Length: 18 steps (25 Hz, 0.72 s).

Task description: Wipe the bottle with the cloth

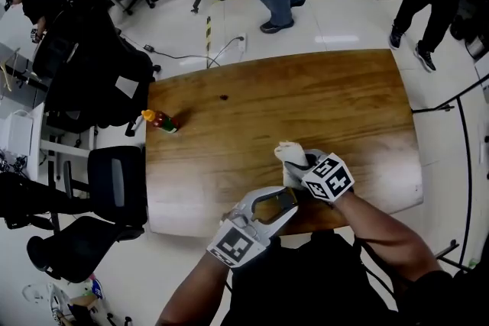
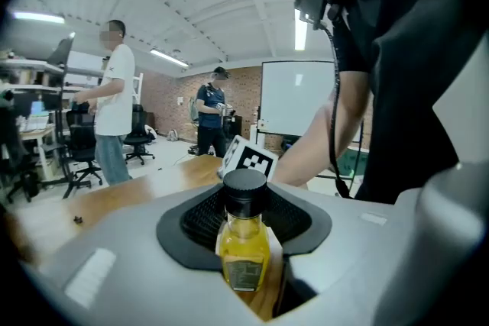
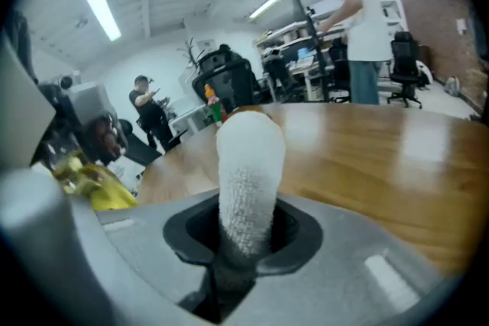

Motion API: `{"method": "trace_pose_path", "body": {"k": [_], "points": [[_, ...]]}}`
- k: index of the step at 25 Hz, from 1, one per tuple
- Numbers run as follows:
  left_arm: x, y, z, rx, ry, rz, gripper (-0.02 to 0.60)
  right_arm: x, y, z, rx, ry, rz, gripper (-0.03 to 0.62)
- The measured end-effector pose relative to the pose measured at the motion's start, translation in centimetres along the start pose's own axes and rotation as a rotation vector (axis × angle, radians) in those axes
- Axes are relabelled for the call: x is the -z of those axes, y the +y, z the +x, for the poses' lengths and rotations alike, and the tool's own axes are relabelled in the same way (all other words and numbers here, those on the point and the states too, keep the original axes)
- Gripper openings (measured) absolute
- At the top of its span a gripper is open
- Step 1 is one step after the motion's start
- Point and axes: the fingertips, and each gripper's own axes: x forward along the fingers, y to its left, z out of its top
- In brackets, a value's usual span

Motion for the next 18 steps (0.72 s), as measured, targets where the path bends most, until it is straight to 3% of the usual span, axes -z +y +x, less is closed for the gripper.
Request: {"method": "trace_pose_path", "body": {"k": [3,6,9,13,18], "points": [[0.0,1.8,0.1,-0.118,-0.032,-0.104,0.176,-1.1,-1.3,-4.4,0.029,-0.125,0.150,0.072],[0.0,2.1,0.8,-0.168,-0.036,-0.142,0.178,-0.6,-1.5,-8.8,0.049,-0.180,0.215,0.072],[-0.3,1.2,1.8,-0.141,-0.022,-0.093,0.179,0.2,-0.8,-12.5,0.068,-0.217,0.249,0.072],[0.0,-0.1,1.8,-0.052,0.017,-0.043,0.183,0.9,1.1,-15.3,0.078,-0.262,0.266,0.072],[0.7,-0.8,0.7,0.047,0.052,-0.024,0.186,0.9,4.6,-16.1,-0.023,-0.311,0.283,0.072]]}}
